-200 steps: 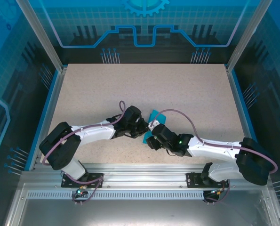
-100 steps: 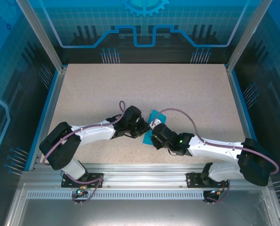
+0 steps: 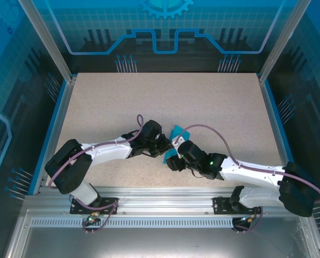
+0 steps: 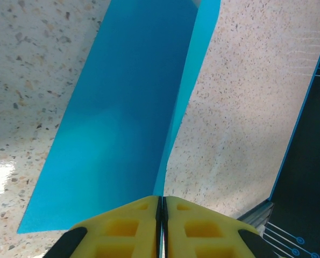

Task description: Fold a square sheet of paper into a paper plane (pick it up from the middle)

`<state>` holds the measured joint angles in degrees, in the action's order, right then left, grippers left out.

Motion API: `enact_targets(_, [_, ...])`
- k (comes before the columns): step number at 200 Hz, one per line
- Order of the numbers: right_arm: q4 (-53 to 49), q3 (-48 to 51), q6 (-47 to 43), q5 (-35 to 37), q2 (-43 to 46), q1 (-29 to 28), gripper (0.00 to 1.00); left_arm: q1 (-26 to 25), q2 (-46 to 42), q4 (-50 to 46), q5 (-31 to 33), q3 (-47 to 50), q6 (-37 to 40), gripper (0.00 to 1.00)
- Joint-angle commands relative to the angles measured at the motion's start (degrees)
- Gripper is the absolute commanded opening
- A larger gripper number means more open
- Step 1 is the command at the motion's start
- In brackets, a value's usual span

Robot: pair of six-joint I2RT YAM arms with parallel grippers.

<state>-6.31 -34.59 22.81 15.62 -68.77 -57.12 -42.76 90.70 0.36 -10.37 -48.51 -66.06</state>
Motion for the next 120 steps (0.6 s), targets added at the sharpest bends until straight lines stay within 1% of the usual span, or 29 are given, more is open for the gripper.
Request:
enact_targets(1, [0.9,-1.6,-0.8,1.4,-3.1,-1.0,0.62,-0.3,-0.1,0.1,-1.9,-1.8,0.5,0.13])
enact_targets(23, [0.2,-2.8,0.0,5.1,-5.2,-1.6,0.58,-0.3,-0.4,-0.3,-1.9,-1.8,0.8,0.14])
enact_targets(41, [-0.6,-3.0,0.5,7.6,-4.9,-1.6,0.55,-0.3,-0.6,-0.4,-1.8,-1.6,0.8,0.14])
enact_targets(69, [-1.8,-2.8,0.6,8.8,-3.1,-1.6,0.51,-0.3,-0.6,-0.5,-1.8,-1.6,1.0,0.14])
enact_targets(76, [-2.5,-3.0,0.9,9.0,-2.9,-1.6,0.48,-0.2,-0.6,-0.5,-1.7,-1.7,1.1,0.14])
enact_targets(89, [-4.7,-3.8,2.1,10.3,-3.1,-1.3,0.39,-0.3,-0.5,-0.4,-1.9,-1.7,1.0,0.14])
enact_targets(107, [-6.2,-4.3,2.4,10.4,-3.3,-1.0,0.31,-0.3,-0.5,-0.6,-1.9,-1.9,1.1,0.14])
enact_targets(120, [-6.7,-4.5,2.6,9.6,-3.1,-0.6,0.28,-0.2,-0.6,-0.8,-1.9,-2.0,1.3,0.15])
